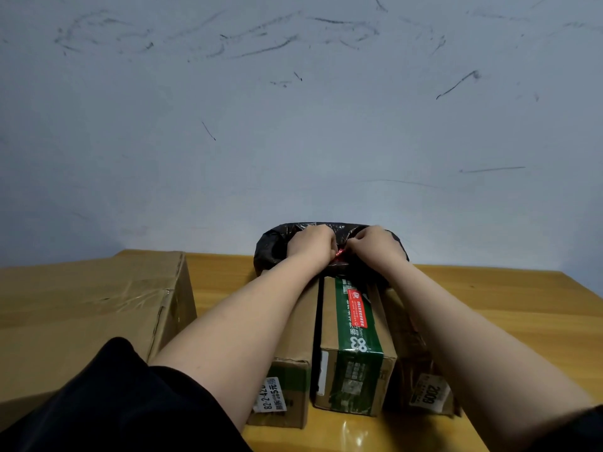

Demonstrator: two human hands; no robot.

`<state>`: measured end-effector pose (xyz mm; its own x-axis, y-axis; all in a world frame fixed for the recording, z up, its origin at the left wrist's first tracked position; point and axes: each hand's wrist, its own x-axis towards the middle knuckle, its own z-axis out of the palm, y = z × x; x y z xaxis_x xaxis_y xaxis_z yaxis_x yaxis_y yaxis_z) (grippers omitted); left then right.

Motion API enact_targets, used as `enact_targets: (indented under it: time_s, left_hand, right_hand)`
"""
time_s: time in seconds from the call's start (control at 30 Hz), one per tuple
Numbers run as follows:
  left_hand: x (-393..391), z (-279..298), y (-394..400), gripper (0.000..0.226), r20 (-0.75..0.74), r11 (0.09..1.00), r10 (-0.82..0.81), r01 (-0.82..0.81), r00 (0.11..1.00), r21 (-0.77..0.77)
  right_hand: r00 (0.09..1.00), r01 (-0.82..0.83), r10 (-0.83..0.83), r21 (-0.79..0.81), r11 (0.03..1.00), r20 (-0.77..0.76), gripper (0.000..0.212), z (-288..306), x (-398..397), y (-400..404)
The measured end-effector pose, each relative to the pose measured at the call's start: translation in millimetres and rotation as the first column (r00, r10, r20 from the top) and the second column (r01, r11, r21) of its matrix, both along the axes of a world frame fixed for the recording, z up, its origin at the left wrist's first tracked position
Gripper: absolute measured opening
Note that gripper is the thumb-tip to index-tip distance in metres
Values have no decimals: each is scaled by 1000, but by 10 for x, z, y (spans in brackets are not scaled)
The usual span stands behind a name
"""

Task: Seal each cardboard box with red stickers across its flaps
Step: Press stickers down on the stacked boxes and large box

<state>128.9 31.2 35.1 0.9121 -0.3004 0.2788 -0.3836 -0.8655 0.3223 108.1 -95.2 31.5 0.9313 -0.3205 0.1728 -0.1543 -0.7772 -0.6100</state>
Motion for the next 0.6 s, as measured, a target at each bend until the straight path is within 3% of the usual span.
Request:
enact_targets:
  time_s: [0.1,0.27,0.6]
  left_hand:
    - [6,19,7,16,36,999,19,-20,999,25]
    - [9,60,-2,18,137,992,57,-72,989,108]
    - [-223,258,-82,29,185,997,72,-78,980,26]
  right_hand:
    - [997,54,-59,82,995,58,15,24,-12,-33]
    - [985,95,-92,-19,995,145,3,27,-60,-22]
    - [985,57,-31,-153,987,170,27,133,-270,-59]
